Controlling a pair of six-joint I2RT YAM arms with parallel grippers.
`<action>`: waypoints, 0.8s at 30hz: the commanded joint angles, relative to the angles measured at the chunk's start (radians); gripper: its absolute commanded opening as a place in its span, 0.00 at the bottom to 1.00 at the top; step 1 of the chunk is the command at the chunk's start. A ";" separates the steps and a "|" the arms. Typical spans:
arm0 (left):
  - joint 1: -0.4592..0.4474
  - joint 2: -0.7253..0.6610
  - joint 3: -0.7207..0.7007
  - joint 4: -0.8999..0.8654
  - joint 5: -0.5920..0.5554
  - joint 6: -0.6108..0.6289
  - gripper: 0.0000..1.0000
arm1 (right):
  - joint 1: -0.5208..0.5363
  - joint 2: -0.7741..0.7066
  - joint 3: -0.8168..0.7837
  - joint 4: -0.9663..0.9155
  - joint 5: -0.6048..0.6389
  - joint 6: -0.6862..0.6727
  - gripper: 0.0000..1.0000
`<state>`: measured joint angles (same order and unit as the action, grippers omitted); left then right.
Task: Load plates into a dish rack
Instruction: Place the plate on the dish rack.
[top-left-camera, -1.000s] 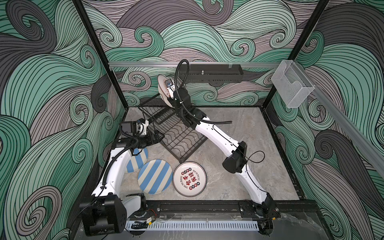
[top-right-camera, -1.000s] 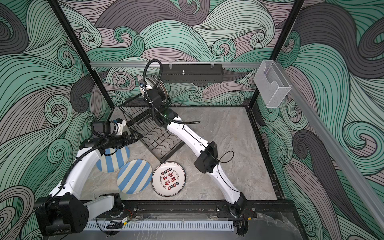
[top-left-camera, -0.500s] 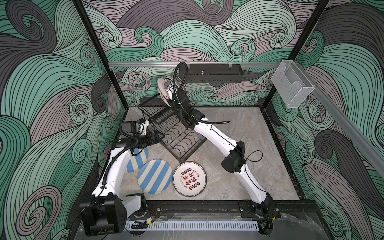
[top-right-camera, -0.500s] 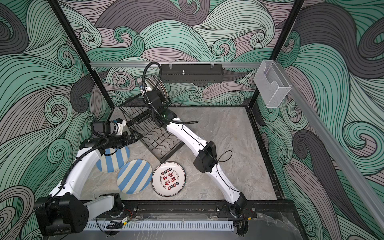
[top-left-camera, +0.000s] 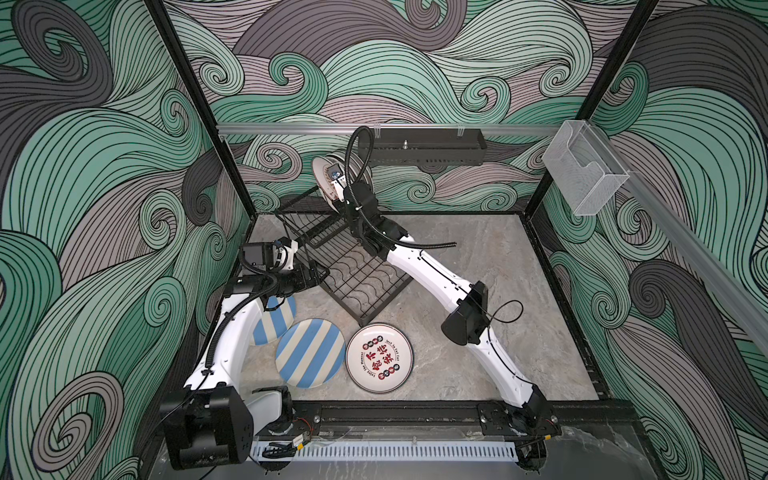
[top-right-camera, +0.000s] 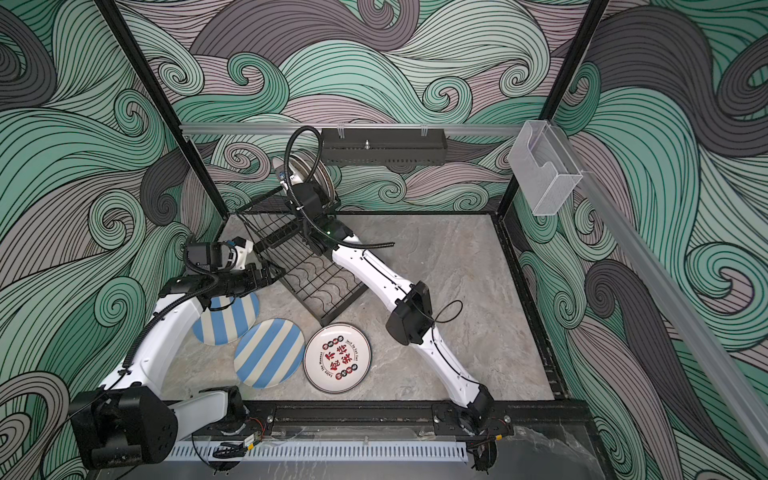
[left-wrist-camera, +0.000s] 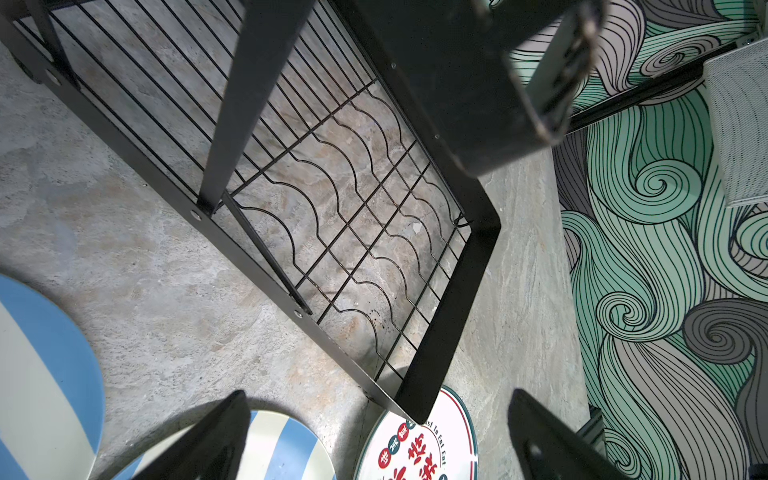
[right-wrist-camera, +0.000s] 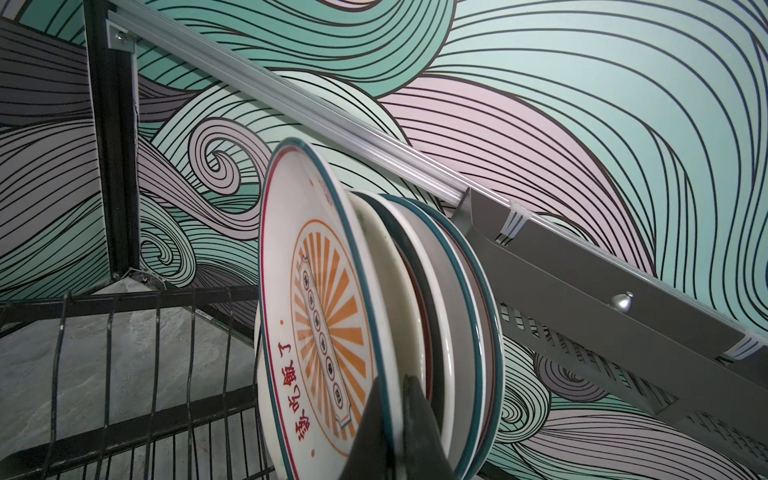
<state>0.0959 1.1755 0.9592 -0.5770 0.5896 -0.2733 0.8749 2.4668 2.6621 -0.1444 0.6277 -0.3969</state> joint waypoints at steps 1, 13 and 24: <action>0.007 0.002 0.005 0.006 0.020 0.002 0.98 | 0.005 0.020 0.021 0.042 -0.037 -0.003 0.00; 0.008 0.003 0.006 0.005 0.021 0.003 0.99 | 0.007 -0.105 0.016 0.077 -0.020 -0.045 0.00; 0.008 0.006 0.004 0.006 0.021 0.003 0.99 | 0.017 -0.127 0.013 0.060 -0.016 -0.040 0.00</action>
<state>0.0963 1.1759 0.9592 -0.5755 0.5926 -0.2729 0.8833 2.3955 2.6625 -0.1379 0.6170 -0.4454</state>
